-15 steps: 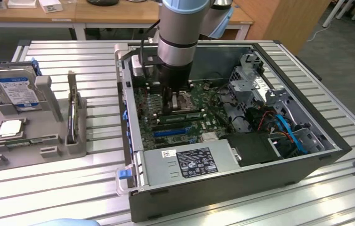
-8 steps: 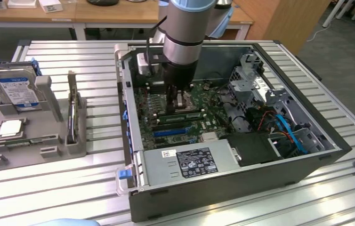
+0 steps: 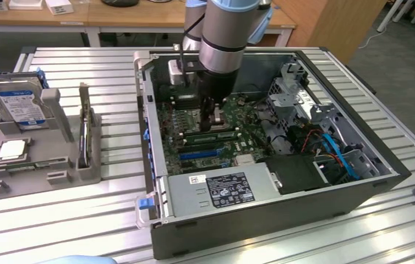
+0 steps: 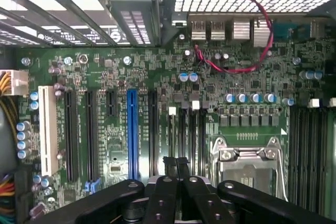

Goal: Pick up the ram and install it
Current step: 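Press down the ram until it locks into place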

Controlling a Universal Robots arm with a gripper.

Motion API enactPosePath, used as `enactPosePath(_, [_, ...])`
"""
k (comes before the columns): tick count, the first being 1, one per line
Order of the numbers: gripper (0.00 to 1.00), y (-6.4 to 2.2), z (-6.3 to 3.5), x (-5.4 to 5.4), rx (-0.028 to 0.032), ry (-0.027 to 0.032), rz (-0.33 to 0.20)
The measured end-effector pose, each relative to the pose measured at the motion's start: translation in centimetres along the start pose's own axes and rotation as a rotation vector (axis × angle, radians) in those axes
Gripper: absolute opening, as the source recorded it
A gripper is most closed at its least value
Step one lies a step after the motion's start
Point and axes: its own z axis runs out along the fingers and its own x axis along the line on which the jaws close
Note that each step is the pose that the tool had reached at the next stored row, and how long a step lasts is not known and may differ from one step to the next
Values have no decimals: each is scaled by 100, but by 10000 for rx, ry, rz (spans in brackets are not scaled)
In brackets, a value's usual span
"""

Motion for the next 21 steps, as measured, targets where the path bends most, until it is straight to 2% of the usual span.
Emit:
enactPosePath(12, [10, -92, -83, -4, -12, -98, 28])
enactPosePath(21, [10, -99, -86, -4, -13, -99, 58])
